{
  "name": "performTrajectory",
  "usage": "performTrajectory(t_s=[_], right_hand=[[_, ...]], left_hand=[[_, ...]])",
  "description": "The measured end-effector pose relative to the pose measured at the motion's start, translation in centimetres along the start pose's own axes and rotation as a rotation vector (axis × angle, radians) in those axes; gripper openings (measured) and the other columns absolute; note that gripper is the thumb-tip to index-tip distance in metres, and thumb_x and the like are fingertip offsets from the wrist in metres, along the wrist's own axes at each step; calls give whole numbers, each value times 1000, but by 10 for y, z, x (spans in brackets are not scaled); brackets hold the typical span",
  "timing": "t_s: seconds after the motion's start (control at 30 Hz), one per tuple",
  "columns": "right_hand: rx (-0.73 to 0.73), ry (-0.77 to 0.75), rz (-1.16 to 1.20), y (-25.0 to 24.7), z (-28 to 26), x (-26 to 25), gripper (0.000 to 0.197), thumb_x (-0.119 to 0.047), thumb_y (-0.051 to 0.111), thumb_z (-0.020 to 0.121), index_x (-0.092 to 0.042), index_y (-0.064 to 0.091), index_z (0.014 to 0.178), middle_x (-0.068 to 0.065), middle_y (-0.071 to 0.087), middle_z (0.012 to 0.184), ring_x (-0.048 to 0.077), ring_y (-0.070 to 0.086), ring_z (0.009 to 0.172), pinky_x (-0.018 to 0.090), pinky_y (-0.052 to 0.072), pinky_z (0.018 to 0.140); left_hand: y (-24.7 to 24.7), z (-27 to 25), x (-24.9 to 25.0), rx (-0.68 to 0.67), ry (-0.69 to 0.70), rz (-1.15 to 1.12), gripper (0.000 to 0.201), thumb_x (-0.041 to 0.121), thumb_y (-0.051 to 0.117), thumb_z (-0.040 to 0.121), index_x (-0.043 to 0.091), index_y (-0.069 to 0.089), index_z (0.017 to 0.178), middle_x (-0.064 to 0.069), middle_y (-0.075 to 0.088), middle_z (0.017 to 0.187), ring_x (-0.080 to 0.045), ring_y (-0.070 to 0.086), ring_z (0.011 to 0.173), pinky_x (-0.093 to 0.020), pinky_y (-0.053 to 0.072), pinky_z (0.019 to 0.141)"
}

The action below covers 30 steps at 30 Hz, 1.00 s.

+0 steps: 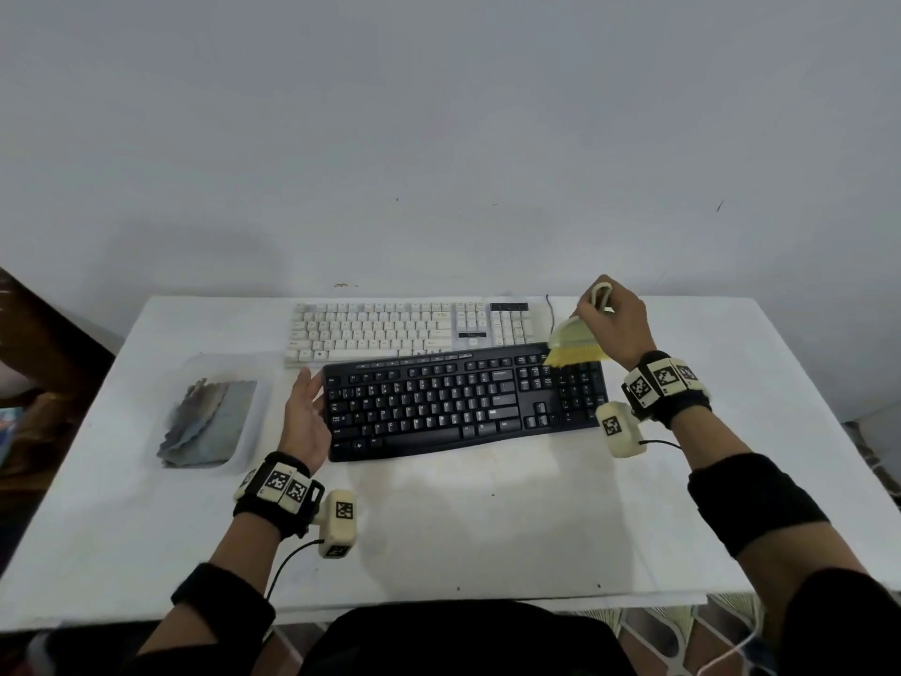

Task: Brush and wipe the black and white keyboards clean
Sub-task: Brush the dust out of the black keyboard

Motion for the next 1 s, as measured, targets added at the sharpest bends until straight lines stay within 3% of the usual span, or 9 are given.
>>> performTrajectory(t_s=[0.13,0.27,0.37,0.47,0.57,0.67,0.73,0.83,1.0], right_hand=[[-77,-150,-507,15,-2,-14,11,-34,50,82,-24,49,81,-4,54,70,23,50,89,41,29,81],[-117,-266,-311,57,-28,-67,3,-29,57,99,-26,56,99,-7,63,88,18,58,90,39,43,87],[-322,-381,-106,121,-64,-116,12,-25,53,104,-18,61,111,-1,71,107,10,66,93,22,52,82],[-496,-600,-93,189,-106,-145,15,-23,53,104,-17,63,114,0,73,107,-2,63,82,26,54,74],[-512,-709,-82,232,-131,-162,14,-22,54,104,-14,61,112,-1,73,101,13,65,84,38,53,73],[-522,-702,-63,255,-136,-171,11,-18,54,104,-11,59,111,-3,71,101,10,60,81,33,48,71],[-545,-687,-105,266,-132,-172,12,-22,50,105,-13,54,111,-1,71,100,14,61,81,37,51,72],[-550,-654,-226,270,-120,-162,15,-29,43,106,-16,46,113,4,67,91,21,58,75,45,52,68],[-509,-596,-205,257,-104,-155,8,-26,44,106,-18,43,104,1,68,89,19,60,69,42,52,65]], left_hand=[[-1,0,3,-8,16,4,57,56,41,105,18,57,143,-14,59,139,-30,56,128,-47,49,97],[-4,4,1,-6,-4,-9,54,56,41,104,19,61,138,-15,57,142,-31,53,132,-47,47,98],[-2,6,0,-21,-30,-22,53,58,41,103,20,63,134,-14,57,142,-30,54,130,-49,48,98],[-4,6,-1,-45,-59,-8,64,68,44,98,19,62,135,-14,60,140,-32,56,131,-52,47,106],[-3,3,1,-85,-78,12,82,81,49,87,20,62,140,-15,61,142,-32,56,134,-54,38,118],[-4,1,4,-119,-64,25,93,85,43,86,13,61,142,-17,62,141,-33,54,137,-52,35,120],[-5,0,4,-125,-75,-1,96,86,41,86,10,59,143,-20,61,141,-37,51,139,-53,33,121],[-6,0,3,-104,-98,-66,88,82,41,90,13,60,142,-19,63,140,-36,57,134,-55,38,117],[-5,0,4,-75,-93,-72,76,76,38,96,16,63,134,-17,67,134,-34,62,127,-55,45,111]])
Point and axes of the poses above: each hand's wrist, its own z-axis towards the middle knuckle, its own y-axis out of the palm, x = y × z, the point moved 8 cm from there along z, towards the middle knuckle
